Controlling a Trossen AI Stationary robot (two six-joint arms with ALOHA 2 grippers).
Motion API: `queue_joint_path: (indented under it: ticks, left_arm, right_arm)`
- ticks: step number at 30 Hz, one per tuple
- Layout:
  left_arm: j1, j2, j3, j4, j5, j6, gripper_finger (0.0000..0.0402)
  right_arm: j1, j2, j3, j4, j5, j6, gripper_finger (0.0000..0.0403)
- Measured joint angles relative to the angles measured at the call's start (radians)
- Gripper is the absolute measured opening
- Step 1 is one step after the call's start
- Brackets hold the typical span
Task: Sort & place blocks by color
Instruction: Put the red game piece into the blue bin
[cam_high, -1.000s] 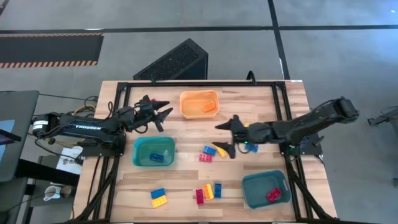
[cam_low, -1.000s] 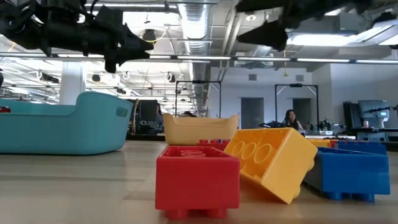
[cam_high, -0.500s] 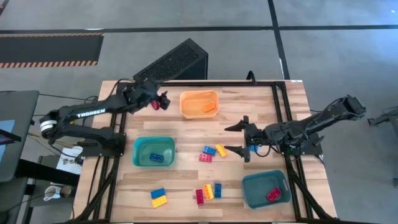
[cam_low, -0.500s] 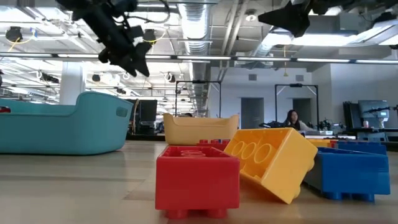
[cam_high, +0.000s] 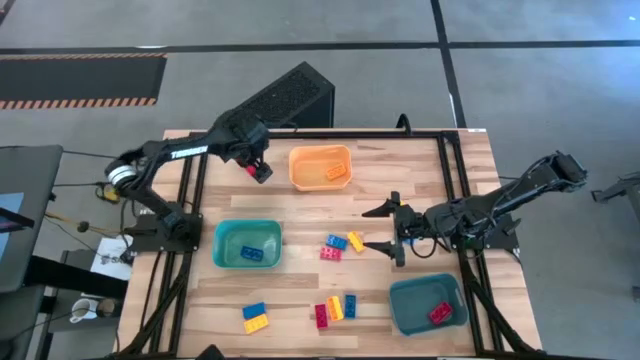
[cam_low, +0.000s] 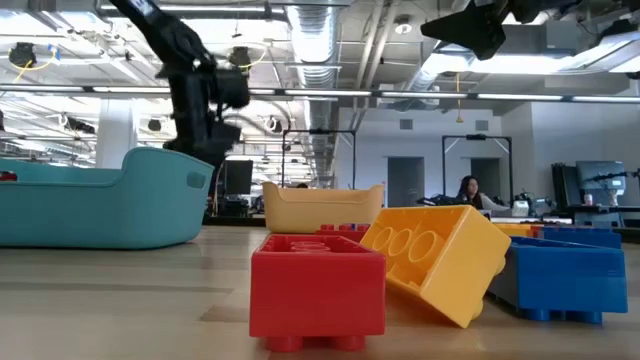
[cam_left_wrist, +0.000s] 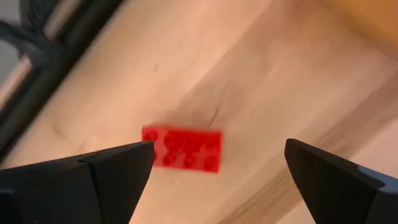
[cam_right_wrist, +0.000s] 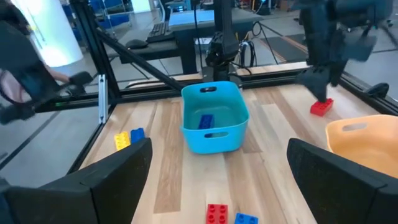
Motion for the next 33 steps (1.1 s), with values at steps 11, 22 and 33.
queue_joint_path:
  ticks: [11, 22, 33]
  left_arm:
    - [0.144, 0.068, 0.000, -0.007, 0.032, 0.104, 0.0351]
    - [0.153, 0.067, 0.000, 0.024, 0.079, 0.154, 0.0351]
    - [0.153, 0.105, 0.000, 0.023, 0.085, 0.164, 0.0351]
  right_arm:
    - [0.000, 0.000, 0.000, 0.000, 0.000, 0.000, 0.0395]
    - [-0.004, 0.000, 0.000, -0.008, 0.001, -0.008, 0.0393]
    - [-0.004, 0.000, 0.001, -0.021, 0.001, -0.008, 0.0396]
